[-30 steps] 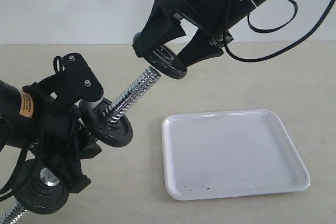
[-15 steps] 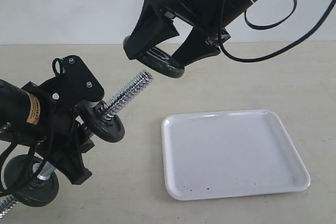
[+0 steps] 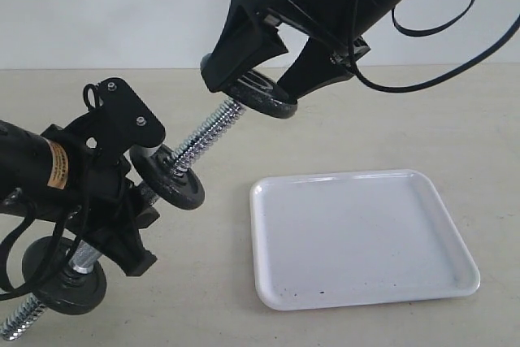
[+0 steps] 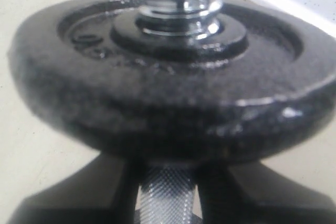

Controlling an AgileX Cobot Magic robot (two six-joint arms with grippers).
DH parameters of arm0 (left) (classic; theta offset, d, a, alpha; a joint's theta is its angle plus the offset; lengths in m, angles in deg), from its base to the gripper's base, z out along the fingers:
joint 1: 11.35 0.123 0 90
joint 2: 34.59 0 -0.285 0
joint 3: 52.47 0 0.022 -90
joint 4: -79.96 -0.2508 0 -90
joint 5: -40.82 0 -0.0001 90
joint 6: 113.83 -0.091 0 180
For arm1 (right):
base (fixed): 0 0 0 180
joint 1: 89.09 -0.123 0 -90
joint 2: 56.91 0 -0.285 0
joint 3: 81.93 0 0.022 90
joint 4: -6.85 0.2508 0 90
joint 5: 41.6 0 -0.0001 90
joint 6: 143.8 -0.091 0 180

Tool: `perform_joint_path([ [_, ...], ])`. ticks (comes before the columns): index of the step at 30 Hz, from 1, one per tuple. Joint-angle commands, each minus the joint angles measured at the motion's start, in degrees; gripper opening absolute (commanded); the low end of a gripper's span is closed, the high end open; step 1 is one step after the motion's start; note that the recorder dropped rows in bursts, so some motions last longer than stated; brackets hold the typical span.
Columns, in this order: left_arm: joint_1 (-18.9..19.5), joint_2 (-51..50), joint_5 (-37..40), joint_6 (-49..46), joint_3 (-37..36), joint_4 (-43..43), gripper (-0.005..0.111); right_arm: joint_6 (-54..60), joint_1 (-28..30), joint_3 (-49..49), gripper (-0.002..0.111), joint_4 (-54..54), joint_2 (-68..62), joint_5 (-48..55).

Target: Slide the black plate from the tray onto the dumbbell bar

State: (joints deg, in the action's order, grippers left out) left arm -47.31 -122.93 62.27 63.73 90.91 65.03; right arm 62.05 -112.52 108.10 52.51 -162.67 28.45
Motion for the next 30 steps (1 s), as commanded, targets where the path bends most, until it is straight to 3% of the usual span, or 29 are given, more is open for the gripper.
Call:
perform_joint_path([
  [1, 0.1, 2.2, -10.5, 0.7, 2.0, 0.6, 0.004, 1.0, -0.1, 0.7, 0.0, 3.1, 0.8, -0.1],
  [20, 0.1, 2.2, -11.2, 0.7, 2.0, 1.0, 0.004, 5.6, -0.1, 0.7, 0.0, 7.9, -4.6, -0.1],
  [30, 0.1, 7.6, -10.1, 0.7, 2.0, 1.0, 0.004, 6.5, 0.0, 0.7, 0.0, 7.7, -4.5, -0.1],
])
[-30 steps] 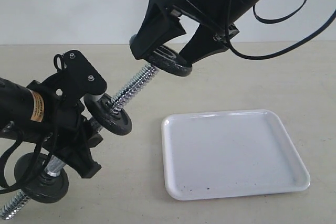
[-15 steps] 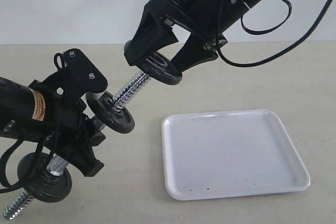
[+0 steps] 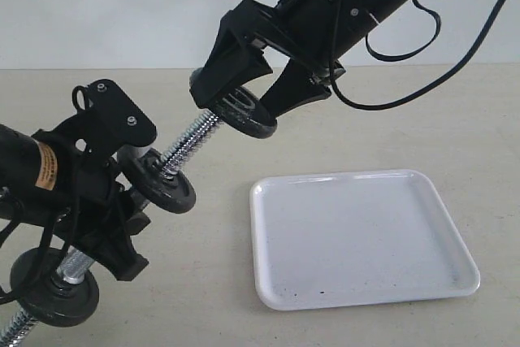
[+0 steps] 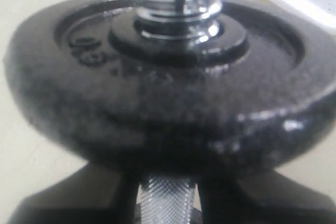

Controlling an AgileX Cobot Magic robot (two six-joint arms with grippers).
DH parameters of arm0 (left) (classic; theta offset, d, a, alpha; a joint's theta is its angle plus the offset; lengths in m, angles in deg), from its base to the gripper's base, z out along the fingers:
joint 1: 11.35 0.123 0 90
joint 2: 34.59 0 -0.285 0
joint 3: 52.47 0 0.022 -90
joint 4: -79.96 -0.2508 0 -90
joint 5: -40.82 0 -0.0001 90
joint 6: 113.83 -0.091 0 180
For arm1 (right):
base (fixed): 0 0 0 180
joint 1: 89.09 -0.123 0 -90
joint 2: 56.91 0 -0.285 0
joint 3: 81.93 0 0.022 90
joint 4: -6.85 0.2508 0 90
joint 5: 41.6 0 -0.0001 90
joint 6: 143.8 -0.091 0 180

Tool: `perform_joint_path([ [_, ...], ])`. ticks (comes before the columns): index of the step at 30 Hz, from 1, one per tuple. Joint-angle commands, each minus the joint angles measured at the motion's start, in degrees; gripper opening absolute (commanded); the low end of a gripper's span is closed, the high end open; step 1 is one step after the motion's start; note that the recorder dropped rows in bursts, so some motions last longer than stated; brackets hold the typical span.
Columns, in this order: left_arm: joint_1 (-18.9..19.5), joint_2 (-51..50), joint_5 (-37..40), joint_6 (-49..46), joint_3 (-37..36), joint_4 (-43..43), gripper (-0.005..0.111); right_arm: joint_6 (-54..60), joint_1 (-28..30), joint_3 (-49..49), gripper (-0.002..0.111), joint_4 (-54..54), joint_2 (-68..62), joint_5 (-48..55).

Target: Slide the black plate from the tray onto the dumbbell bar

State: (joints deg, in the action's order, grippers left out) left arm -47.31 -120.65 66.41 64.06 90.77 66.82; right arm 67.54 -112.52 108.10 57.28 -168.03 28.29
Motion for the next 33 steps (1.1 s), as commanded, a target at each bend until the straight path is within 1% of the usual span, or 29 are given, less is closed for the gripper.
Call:
perform_joint_path([
  [1, 0.1, 5.3, -13.6, 0.4, 2.1, -0.8, 0.004, 1.1, 0.0, 0.7, 0.0, 3.0, 0.8, 0.1],
  [3, 0.1, 5.2, -12.2, 0.4, 2.1, -0.8, 0.004, 1.3, 0.0, 0.7, 0.0, 3.4, 0.8, 0.1],
  [8, -0.1, 5.2, -12.7, 0.4, 2.1, -0.8, 0.004, 3.7, 0.0, 0.7, 0.0, 7.1, 0.8, 0.1],
  [12, -0.1, 5.2, -13.3, 0.3, 2.1, 0.4, 0.004, 4.8, 0.0, 0.7, 0.0, 7.4, 0.8, 0.1],
  [14, -0.6, 5.2, -13.6, -1.8, 2.1, 1.9, 0.004, 5.3, 0.0, 0.7, 0.0, 7.4, 0.8, 0.1],
  [19, -1.4, 5.2, -14.9, -1.8, 2.1, 2.0, 0.004, 5.4, 0.0, 0.7, 0.0, 7.5, 0.8, 0.1],
  [33, -1.4, 5.2, -15.5, -1.8, 2.1, 2.2, 0.004, 5.4, 0.0, 0.7, 0.0, 8.2, -0.3, 0.1],
])
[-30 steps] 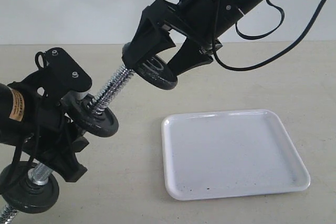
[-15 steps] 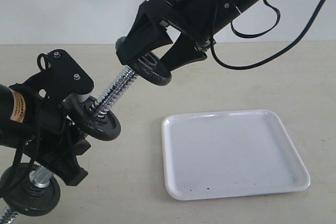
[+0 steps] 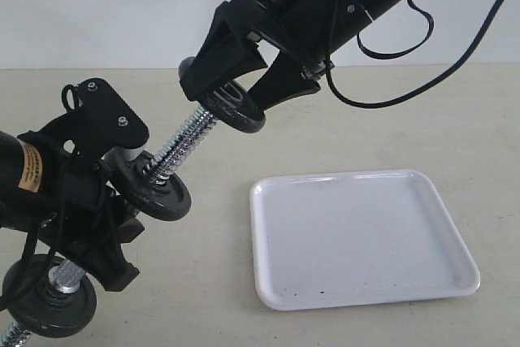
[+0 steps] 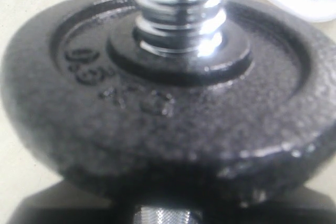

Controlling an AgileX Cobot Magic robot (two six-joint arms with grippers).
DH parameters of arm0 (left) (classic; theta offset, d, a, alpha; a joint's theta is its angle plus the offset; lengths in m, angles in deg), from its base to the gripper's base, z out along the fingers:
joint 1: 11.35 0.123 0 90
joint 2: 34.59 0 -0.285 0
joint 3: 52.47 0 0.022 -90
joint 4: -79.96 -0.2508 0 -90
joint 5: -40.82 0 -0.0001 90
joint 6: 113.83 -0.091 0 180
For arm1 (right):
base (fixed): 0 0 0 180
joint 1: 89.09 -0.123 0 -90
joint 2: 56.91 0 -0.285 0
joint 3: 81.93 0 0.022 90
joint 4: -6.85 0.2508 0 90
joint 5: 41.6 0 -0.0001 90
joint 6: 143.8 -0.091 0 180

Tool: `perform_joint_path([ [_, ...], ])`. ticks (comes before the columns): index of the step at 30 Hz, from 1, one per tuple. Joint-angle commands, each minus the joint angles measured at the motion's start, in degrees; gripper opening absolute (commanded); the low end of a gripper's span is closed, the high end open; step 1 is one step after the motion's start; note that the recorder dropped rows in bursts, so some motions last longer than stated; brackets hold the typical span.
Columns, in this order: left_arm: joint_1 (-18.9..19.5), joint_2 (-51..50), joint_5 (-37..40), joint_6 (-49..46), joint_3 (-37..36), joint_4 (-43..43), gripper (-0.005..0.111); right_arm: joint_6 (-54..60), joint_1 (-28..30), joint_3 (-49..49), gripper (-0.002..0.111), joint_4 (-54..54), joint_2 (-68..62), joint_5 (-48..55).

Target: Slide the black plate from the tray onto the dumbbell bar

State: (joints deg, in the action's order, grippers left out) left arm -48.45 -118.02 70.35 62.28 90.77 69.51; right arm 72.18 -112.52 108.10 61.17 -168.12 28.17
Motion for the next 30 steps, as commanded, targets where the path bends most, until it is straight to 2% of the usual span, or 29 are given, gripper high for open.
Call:
perform_joint_path([
  [1, -0.3, 2.5, -19.7, 0.0, 2.1, -0.5, 0.004, 1.0, 0.0, 0.7, 0.0, 4.8, -1.0, 0.2],
  [9, -0.3, 2.5, -19.7, 0.0, 2.1, -0.5, 0.004, 3.7, 0.0, 0.7, 0.0, 8.6, -3.5, 0.2],
  [30, -0.3, 2.5, -20.8, 0.0, 2.1, -0.5, 0.004, 2.7, -0.5, 0.7, 0.002, 8.5, -3.5, 0.2],
])
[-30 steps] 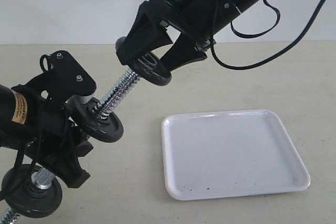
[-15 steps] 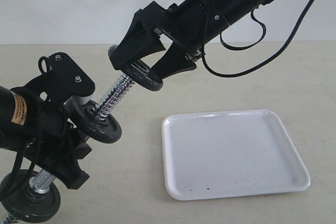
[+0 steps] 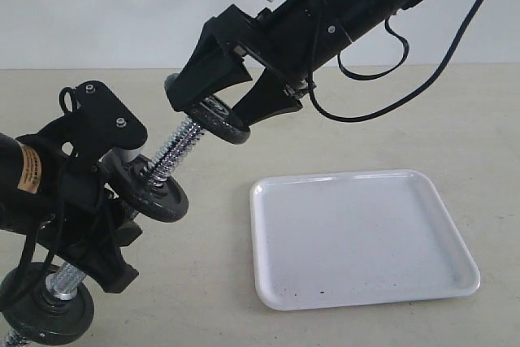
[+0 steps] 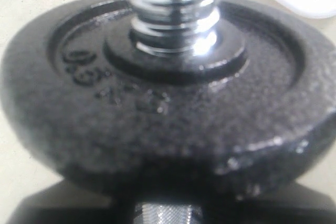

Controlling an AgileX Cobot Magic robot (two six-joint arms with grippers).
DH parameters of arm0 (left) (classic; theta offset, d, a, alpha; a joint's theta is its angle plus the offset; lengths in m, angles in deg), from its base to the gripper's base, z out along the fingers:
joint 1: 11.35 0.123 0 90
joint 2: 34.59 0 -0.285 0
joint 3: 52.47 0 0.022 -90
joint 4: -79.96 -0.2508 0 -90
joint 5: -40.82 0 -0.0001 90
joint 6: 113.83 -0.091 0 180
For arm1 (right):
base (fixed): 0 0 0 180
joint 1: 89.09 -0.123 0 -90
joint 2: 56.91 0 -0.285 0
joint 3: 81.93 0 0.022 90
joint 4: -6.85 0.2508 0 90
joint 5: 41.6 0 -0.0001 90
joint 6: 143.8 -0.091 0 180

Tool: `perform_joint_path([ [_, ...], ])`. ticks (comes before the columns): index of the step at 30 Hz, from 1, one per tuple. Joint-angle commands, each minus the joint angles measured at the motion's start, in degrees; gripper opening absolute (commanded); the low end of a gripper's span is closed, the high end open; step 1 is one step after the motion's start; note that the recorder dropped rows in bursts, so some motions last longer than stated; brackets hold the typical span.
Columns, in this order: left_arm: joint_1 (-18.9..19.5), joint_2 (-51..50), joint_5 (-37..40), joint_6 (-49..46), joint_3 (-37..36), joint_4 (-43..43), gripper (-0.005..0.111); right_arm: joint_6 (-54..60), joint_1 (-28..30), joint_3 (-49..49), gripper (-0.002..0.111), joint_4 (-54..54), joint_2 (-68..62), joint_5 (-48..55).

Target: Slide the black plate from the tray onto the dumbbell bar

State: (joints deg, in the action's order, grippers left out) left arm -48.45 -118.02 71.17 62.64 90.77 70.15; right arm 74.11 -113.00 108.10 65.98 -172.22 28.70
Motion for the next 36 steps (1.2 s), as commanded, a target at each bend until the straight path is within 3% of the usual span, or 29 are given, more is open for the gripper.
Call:
perform_joint_path([
  [1, -0.3, 2.5, -21.6, -0.4, 2.1, -1.1, 0.004, 0.7, 0.0, 0.7, 0.005, 3.6, 0.6, -0.3],
  [4, -0.3, 2.5, -21.3, -0.4, 2.1, -1.1, 0.004, 0.1, 0.0, 0.7, 0.024, 3.6, 0.6, -0.3],
  [8, -0.3, 2.5, -21.3, -0.4, 2.1, -1.1, 0.004, -0.5, 0.0, 0.7, 0.071, 3.6, 0.6, -0.3],
  [10, -0.3, 2.5, -21.3, -0.4, 2.1, -1.1, 0.004, -0.5, 0.0, 0.7, 0.088, 3.6, 0.6, -0.3],
  [26, -0.3, 2.5, -21.5, -0.4, 2.1, -1.1, 0.004, 2.7, 0.2, 1.0, 0.084, 3.7, 0.6, -0.3],
  [36, -0.3, 2.6, -21.5, -0.4, 2.1, -1.1, 0.004, -0.4, 3.4, 8.2, 0.084, 2.4, 0.6, -0.3],
])
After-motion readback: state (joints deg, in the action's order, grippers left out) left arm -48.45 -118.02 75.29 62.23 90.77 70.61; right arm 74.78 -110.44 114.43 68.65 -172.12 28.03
